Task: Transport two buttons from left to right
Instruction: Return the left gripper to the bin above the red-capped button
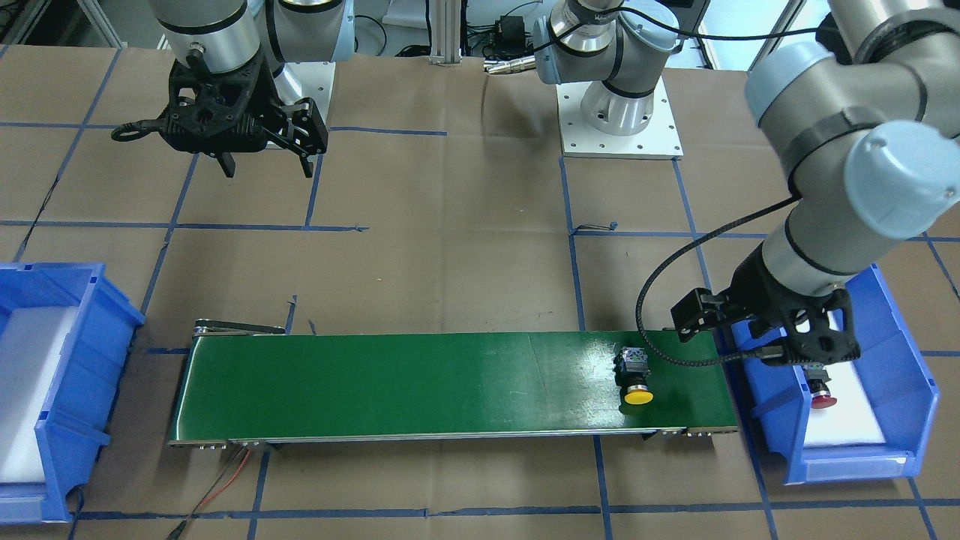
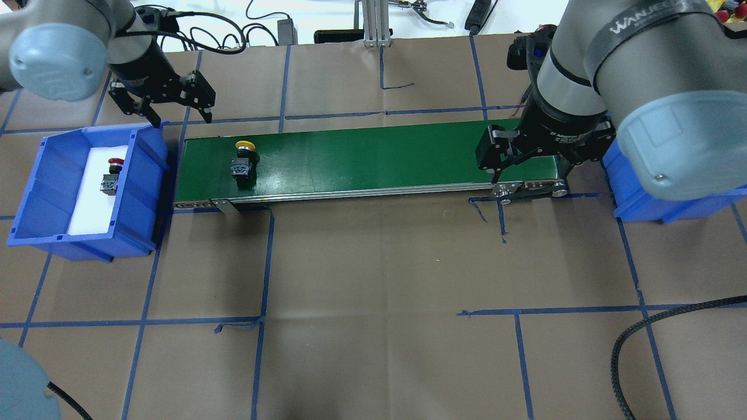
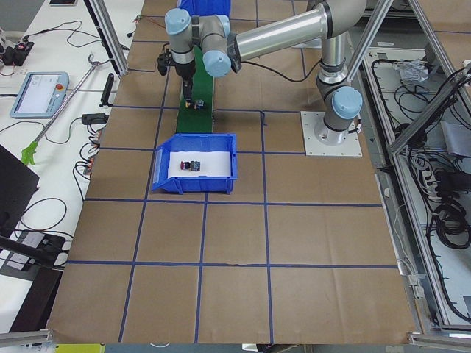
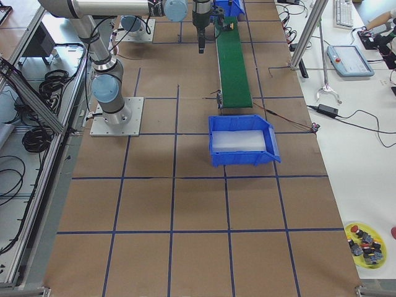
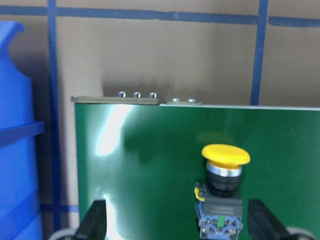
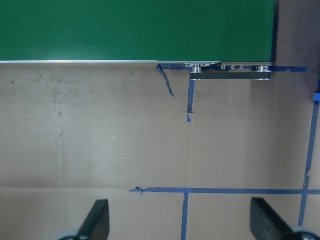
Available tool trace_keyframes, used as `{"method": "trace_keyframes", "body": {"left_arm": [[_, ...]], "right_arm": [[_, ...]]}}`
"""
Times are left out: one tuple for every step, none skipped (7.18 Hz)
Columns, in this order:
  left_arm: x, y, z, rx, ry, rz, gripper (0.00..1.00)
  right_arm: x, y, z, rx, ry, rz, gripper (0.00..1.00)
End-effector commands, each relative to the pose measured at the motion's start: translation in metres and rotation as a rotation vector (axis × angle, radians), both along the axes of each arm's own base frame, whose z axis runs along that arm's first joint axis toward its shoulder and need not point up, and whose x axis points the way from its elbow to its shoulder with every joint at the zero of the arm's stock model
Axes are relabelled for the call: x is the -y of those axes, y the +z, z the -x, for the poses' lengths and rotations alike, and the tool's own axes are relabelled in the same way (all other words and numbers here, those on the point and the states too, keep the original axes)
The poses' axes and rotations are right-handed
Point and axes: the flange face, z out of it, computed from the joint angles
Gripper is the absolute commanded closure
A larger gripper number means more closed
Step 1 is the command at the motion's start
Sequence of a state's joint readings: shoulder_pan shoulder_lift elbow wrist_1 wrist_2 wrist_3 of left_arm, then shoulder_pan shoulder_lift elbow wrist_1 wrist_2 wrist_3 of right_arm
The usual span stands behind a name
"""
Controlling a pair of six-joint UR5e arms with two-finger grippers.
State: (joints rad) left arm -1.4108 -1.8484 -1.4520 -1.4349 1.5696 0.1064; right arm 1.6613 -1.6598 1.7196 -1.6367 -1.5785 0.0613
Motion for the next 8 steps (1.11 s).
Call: {"method": "trace_keyframes", "body": {"left_arm": [[-0.017,0.045,0.004,-0.003,-0.008,-0.035,0.00],[-0.016,0.041,-0.002,-0.004,-0.011,-0.043,0.00],[-0.012,0.037,-0.015,-0.001,-0.041,-0.042,0.00],[-0.010,0.037,-0.058,-0.008,-0.026,-0.039,0.00],[-0.011,0.033,-0.111,-0.017,-0.043,-0.043,0.00],[-0.017,0.030,-0.147,-0.024,-0.066,-0.047,0.00],[-0.024,0.028,-0.179,-0.029,-0.063,-0.049,0.00],[-0.029,0.022,-0.207,-0.037,-0.078,-0.055,0.00]], "right_arm": [[0.000,0.000,0.000,0.000,0.000,0.000,0.00],[0.000,0.000,0.000,0.000,0.000,0.000,0.00],[0.000,0.000,-0.001,0.000,0.001,0.000,0.00],[0.000,0.000,-0.001,0.000,0.001,0.000,0.00],[0.000,0.000,-0.001,0.000,0.001,0.000,0.00],[0.000,0.000,-0.001,0.000,0.001,0.000,0.00],[0.000,0.000,-0.001,0.000,0.001,0.000,0.00],[0.000,-0.001,-0.001,0.000,0.001,-0.002,0.00]]}}
